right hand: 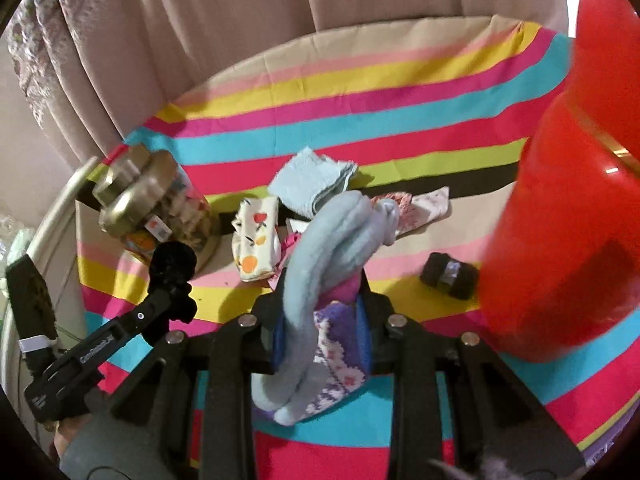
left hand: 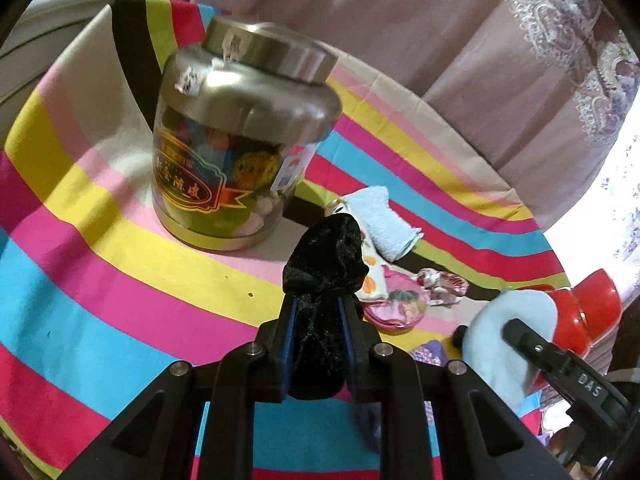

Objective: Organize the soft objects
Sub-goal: 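Carry the scrunchie and blue sock to the white box and open both tools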

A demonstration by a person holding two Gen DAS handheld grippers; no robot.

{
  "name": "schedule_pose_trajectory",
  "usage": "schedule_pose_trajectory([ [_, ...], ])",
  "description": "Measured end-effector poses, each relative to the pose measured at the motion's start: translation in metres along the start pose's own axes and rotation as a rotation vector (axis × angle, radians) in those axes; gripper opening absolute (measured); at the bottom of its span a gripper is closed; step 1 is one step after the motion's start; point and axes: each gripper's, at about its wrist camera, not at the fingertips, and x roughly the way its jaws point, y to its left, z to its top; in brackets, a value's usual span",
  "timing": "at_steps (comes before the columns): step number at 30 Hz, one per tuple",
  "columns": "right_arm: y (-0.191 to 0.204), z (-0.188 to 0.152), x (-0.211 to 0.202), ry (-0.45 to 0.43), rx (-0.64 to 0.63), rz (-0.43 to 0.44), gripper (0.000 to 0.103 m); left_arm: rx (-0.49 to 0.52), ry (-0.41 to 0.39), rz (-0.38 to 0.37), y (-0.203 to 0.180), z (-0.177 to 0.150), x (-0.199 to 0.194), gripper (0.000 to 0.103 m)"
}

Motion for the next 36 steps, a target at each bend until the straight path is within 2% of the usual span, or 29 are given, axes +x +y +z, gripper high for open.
schedule_pose_trajectory([
  [6, -0.009, -0.024, -0.042, -0.023, -0.01, 0.001, 0.032, 0.002, 0.003, -0.044, -0.01, -0.011, -0.022, 0.021],
  [13, -0.03, -0.05, -0.072, -0.01, -0.003, -0.018, 0.032, 0.026, 0.052, -0.119, -0.039, -0.047, -0.046, 0.021],
  [23, -0.074, -0.077, -0.115, -0.007, 0.047, -0.049, 0.032, 0.134, 0.12, -0.196, -0.097, -0.1, -0.067, 0.021],
  [30, -0.115, -0.097, -0.148, -0.005, 0.088, -0.103, 0.032, 0.183, 0.151, -0.239, -0.125, -0.122, -0.076, 0.021],
  [36, -0.157, -0.115, -0.177, 0.016, 0.145, -0.184, 0.032, 0.256, 0.189, -0.281, -0.162, -0.151, -0.088, 0.021],
])
